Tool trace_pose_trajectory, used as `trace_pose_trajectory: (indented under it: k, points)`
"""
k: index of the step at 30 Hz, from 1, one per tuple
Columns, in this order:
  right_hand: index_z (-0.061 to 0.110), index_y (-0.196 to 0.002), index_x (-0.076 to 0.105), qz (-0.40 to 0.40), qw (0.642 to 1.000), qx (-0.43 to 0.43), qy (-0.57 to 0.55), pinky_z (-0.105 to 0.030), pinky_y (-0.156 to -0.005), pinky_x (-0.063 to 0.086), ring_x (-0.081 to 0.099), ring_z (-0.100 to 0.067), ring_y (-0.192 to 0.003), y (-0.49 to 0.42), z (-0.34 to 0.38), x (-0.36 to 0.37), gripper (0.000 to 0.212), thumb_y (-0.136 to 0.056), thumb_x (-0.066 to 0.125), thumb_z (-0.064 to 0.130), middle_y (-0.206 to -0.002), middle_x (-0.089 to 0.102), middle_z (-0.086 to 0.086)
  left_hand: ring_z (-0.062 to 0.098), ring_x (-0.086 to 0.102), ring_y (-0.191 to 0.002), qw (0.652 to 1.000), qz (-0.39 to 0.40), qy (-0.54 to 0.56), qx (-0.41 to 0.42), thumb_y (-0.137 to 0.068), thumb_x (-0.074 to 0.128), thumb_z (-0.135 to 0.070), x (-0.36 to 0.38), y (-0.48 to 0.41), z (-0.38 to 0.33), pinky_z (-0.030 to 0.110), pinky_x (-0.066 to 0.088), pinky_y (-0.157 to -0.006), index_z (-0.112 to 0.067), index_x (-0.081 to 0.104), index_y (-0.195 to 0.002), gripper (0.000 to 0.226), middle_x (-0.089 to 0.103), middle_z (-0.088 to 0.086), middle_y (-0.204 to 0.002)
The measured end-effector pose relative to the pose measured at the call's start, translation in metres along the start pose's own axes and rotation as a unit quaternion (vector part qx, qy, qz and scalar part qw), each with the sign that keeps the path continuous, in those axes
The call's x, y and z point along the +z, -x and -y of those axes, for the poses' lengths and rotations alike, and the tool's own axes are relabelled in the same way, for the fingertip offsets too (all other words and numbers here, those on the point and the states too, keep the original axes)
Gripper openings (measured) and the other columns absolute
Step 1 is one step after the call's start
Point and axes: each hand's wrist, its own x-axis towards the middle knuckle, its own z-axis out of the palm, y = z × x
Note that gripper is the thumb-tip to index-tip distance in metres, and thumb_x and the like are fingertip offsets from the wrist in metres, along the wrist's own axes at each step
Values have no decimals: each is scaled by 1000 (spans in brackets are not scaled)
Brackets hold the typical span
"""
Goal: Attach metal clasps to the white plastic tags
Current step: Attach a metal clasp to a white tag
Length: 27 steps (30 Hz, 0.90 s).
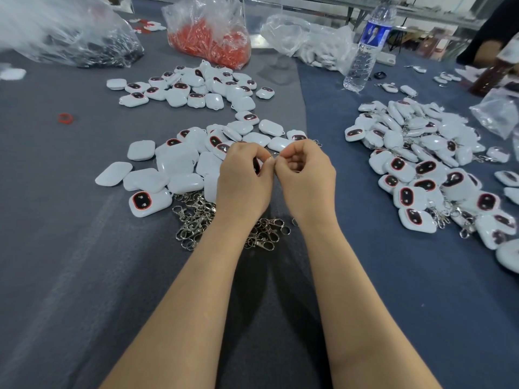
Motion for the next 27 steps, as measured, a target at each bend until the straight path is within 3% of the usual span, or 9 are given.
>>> trace_pose_trajectory:
  k: [12, 18, 27]
  points:
    - [14, -81, 59, 3, 1000, 3, 2, -7, -59, 41, 49, 4, -58, -1, -1, 1, 10, -82, 61, 4, -71, 56, 10, 8, 45, -83, 1000, 0, -9, -2, -88, 59, -14, -1, 0, -1, 18, 30, -70, -13, 61, -84, 4, 53, 0, -98]
    - [15, -82, 58, 42, 999, -5, 11, -6, -58, 40, 47, 2, -58, -2, -3, -2, 13, -84, 61, 3, -71, 55, 8, 8, 42, -82, 999, 9, -30, 11, -90, 57, -12, -2, 0, 0, 20, 31, -73, -19, 54, -82, 11, 47, -4, -97]
    - [17, -74, 56, 32, 999, -29, 7, -8, -56, 39, 43, -1, -56, -2, -5, -5, 18, -79, 62, 1, -65, 52, 8, 9, 44, -84, 1000, 21, -11, 18, -89, 59, -13, -2, -1, 1, 14, 28, -67, -18, 57, -83, 9, 50, -3, -95]
